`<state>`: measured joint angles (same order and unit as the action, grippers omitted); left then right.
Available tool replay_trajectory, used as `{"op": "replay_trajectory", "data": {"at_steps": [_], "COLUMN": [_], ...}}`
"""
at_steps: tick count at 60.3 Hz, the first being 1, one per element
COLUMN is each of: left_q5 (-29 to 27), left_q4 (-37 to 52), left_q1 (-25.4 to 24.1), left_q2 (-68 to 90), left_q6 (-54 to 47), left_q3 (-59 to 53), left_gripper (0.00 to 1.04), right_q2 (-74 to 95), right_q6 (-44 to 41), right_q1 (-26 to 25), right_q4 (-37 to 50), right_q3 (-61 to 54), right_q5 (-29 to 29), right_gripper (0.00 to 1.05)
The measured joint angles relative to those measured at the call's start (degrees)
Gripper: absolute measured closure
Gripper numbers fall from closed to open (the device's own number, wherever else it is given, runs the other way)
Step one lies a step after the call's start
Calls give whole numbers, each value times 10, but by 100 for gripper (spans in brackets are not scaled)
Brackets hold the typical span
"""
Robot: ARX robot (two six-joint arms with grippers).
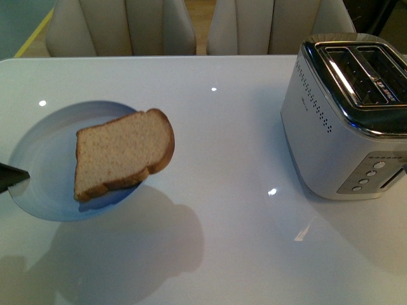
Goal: Left arm holds plate, right arm toasts bread
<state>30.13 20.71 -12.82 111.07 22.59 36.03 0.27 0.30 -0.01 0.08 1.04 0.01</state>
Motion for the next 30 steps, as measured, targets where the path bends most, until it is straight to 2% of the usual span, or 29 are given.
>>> {"op": "replay_trajectory", "data": {"at_steps": [13,30], "left_q5": [-27,-97], "left_q4": [-77,-174], "left_q1": [54,174], "left_q2": [-139,-255], "left_q6": [41,108], "left_q3": [-4,24], "left_gripper": [102,102], "right_q2": [0,0], "right_q6": [0,0], "right_q1": [0,0], "right_q4": [0,0], "right_q3": [0,0], "right_q5": [0,0], "right_gripper": [9,9]}}
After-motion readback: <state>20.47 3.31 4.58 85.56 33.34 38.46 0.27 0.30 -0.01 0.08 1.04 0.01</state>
